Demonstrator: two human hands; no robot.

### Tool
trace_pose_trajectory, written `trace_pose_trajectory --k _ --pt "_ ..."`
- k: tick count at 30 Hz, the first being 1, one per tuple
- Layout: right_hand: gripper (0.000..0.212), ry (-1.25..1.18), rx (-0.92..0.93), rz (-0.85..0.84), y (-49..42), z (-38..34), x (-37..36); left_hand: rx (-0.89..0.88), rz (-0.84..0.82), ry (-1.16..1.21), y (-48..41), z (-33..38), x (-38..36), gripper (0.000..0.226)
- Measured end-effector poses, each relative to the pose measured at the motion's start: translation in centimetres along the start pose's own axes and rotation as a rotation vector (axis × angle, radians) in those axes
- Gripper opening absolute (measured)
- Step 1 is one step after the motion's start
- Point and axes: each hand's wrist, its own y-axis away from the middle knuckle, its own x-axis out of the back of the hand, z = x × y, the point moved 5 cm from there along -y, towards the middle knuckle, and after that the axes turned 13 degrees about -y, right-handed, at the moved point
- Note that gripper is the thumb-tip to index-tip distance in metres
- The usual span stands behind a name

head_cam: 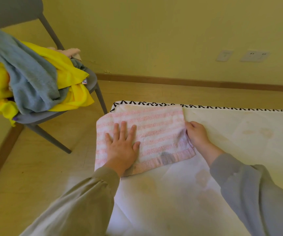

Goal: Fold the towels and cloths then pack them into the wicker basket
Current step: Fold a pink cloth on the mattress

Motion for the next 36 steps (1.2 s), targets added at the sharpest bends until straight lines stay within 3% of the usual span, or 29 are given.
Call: trace_pose_trajectory --k 10,15,19,22,25,28,32,36 --pt "0.03 0.276 -0.143 -0.219 1.7 1.5 0.7 -0.052 -0.015 0.038 2.7 1.7 -0.2 0.061" --pt "0.03 0.392 0.043 0.083 3.5 1.4 1.8 -0.068 -0.014 -0.045 3.6 1.2 -0.4 0.057" --pt "0.025 0.768 0.175 0.157 4.7 2.5 1.6 -0.088 -0.011 -0.068 4.1 0.7 -0.6 0.067" --pt "0.026 0.705 0.395 0.206 5.6 1.1 0.4 -0.068 0.02 -0.053 4.1 0.2 -0.5 0.077" --pt "0.048 0.714 0.584 -0.046 7.2 -0.2 -3.3 -0.012 0.01 -0.045 3.8 -0.8 -0.4 0.069" --pt "0.066 0.905 0.552 -0.298 8.2 0.7 -6.6 -0.031 0.002 -0.089 3.7 -1.2 -0.7 0.066" --pt "0.05 0.674 0.454 -0.094 7.8 -1.4 -7.9 0.037 0.055 -0.073 2.3 -2.5 0.5 0.061" --pt "0.051 0.577 0.554 -0.252 6.8 -5.6 -12.6 0.069 0.13 -0.06 -0.8 -3.3 3.0 0.057"
